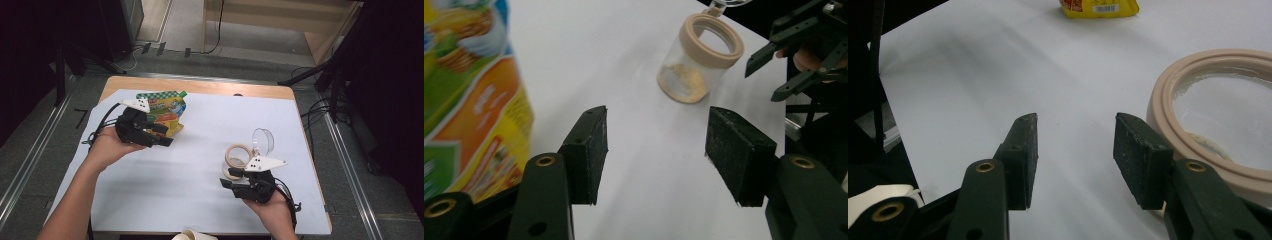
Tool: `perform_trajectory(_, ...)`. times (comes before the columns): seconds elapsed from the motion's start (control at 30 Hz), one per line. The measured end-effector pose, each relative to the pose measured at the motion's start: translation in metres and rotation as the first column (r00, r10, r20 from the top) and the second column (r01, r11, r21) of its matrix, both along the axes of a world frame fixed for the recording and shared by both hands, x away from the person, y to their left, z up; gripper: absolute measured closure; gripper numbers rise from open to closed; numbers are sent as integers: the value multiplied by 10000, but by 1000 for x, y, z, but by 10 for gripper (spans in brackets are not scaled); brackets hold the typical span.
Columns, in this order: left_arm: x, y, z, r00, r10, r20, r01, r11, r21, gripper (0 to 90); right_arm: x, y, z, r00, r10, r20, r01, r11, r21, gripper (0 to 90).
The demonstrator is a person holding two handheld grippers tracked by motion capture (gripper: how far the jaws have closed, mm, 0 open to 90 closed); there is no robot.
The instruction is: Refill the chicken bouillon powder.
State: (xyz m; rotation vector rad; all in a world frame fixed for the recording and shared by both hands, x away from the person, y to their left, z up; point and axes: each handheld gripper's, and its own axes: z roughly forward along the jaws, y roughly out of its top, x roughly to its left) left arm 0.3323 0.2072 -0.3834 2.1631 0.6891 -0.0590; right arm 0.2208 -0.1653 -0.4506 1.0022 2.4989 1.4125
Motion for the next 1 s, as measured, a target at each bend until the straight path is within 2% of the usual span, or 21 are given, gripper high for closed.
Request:
perform_trajectory(0.1, 1, 11, 0, 9995, 311, 17, -311, 9995, -53, 441, 0, 2, -1, 10000, 70, -54, -70, 10000, -41, 541)
perform_trajectory(0.2, 2, 23, 0, 9981, 610, -1, -610, 9979, 199, 440, 1, 3, -1, 9999, 112, -77, -113, 9999, -87, 540)
perform_trajectory(0.3, 2, 35, 1, 9966, 820, -58, -818, 9965, 182, 441, 1, 4, -2, 9999, 146, -65, -147, 9998, -102, 540)
perform_trajectory(0.47, 4, 58, 3, 9910, 1337, -92, -1337, 9910, -18, 442, 2, 4, -3, 9998, 165, -147, -167, 9997, -154, 540)
perform_trajectory(0.6, 5, 71, 2, 9850, 1725, -58, -1725, 9850, 81, 445, 3, 5, -3, 9997, 216, -139, -218, 9997, -119, 541)
perform_trajectory(0.73, 9, 81, -2, 9785, 2057, -172, -2053, 9784, 255, 446, 3, 7, -4, 9995, 253, -205, -256, 9995, -181, 540)
perform_trajectory(0.83, 12, 85, -5, 9728, 2304, -224, -2302, 9731, 121, 440, 3, 7, -5, 9994, 253, -245, -258, 9994, -217, 541)
perform_trajectory(0.87, 14, 85, -5, 9735, 2284, -91, -2283, 9736, 66, 438, 2, 7, -5, 9994, 249, -253, -256, 9993, -260, 541)
perform_trajectory(0.93, 21, 81, -7, 9739, 2267, -121, -2267, 9739, -31, 431, 2, 7, -6, 9993, 251, -274, -258, 9994, -243, 541)
perform_trajectory(1.0, 27, 75, -8, 9745, 2243, -99, -2241, 9744, 161, 429, 2, 8, -6, 9993, 268, -268, -275, 9993, -259, 541)
